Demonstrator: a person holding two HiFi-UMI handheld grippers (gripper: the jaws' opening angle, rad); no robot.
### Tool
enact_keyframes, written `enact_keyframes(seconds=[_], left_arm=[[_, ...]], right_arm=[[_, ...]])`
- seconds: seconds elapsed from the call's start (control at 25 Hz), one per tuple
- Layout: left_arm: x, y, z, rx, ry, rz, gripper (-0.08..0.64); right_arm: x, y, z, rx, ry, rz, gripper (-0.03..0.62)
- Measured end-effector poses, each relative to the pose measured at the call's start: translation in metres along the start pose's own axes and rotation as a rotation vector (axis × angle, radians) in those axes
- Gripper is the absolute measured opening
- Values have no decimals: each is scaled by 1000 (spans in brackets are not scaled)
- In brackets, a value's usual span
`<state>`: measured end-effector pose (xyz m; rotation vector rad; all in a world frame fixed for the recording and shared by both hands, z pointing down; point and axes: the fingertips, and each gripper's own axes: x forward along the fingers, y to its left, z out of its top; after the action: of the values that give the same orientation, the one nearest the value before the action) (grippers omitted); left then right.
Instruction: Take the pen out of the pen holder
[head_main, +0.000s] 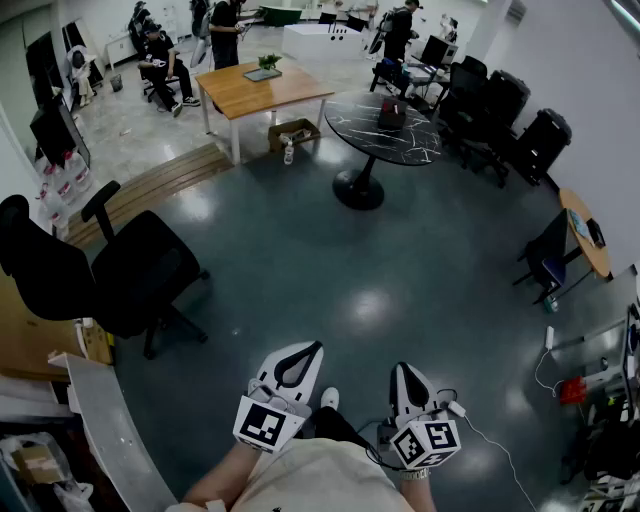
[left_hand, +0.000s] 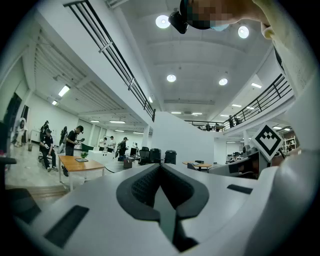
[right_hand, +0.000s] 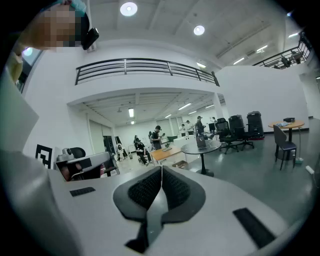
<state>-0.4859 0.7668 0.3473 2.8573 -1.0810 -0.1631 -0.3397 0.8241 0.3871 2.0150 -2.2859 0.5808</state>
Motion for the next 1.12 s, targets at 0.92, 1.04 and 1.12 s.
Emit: enact_keyframes(seconds=[0.92,1.04,1.12], left_arm=[[181,11,-18,41,98,77,11],[219,0,-18,54,117,89,11],[243,-8,-22,54,139,105,11]], right_arm=[[126,-161,52,100,28,12,18],[138,-205,72,96,14,4,18],[146,-234,86,95,5,5,18]])
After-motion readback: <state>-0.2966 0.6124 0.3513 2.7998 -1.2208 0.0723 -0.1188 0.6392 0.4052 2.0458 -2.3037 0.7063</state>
